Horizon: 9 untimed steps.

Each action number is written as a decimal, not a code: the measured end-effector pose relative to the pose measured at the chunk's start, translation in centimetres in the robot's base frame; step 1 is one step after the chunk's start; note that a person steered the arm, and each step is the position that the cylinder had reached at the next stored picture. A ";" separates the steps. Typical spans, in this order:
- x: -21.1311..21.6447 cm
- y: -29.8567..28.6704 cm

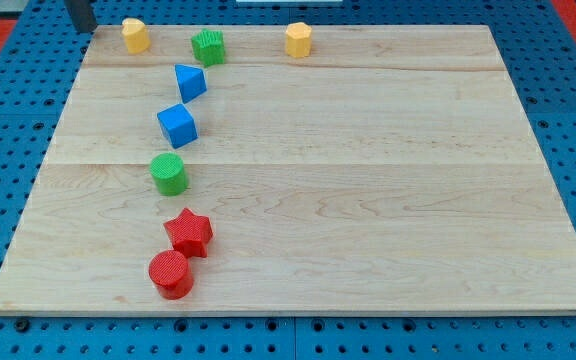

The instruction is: Slightly push yellow heart to the left of the green star

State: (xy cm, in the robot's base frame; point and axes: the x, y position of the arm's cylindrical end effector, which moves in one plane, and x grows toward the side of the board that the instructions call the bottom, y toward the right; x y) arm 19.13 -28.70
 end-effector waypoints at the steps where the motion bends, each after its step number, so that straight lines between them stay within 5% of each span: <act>1: 0.0 2.7; 5: 0.6 15.6; 7: 3.5 13.2; 9: 0.6 11.6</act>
State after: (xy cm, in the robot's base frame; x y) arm 19.70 -17.09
